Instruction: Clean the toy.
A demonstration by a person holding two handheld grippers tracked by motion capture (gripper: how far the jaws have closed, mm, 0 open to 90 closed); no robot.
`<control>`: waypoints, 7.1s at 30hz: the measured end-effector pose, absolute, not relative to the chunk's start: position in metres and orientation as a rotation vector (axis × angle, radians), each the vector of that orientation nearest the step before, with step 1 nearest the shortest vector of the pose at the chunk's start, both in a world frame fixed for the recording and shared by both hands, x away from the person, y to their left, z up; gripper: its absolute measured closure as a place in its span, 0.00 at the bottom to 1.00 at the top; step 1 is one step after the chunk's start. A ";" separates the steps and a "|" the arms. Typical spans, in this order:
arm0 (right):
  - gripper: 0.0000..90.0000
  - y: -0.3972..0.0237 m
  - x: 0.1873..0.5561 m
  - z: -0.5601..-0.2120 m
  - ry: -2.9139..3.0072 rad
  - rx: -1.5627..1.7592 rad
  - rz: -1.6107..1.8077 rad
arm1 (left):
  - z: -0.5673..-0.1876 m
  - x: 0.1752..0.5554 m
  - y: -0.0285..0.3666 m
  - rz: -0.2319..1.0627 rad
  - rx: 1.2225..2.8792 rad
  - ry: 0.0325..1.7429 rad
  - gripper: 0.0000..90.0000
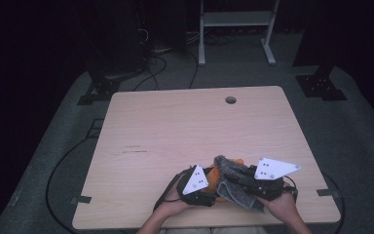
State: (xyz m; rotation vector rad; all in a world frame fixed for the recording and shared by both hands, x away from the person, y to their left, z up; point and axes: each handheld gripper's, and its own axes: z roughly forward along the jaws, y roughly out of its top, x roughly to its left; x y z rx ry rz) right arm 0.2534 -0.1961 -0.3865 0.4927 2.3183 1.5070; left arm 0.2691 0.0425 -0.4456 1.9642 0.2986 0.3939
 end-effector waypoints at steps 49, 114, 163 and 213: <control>0.87 -0.224 0.261 -0.390 2.411 0.549 1.402 | -0.453 0.251 0.034 0.420 2.028 0.072 0.34; 0.86 -0.258 0.281 -0.412 2.430 0.700 1.635 | -0.456 0.264 0.068 0.368 2.028 0.115 0.23; 0.86 -0.238 0.272 -0.405 2.363 0.659 1.632 | -0.463 0.282 0.075 0.281 1.998 0.239 0.28; 0.86 -0.220 0.264 -0.395 2.361 0.573 1.578 | -0.464 0.284 0.060 0.283 1.948 0.311 0.29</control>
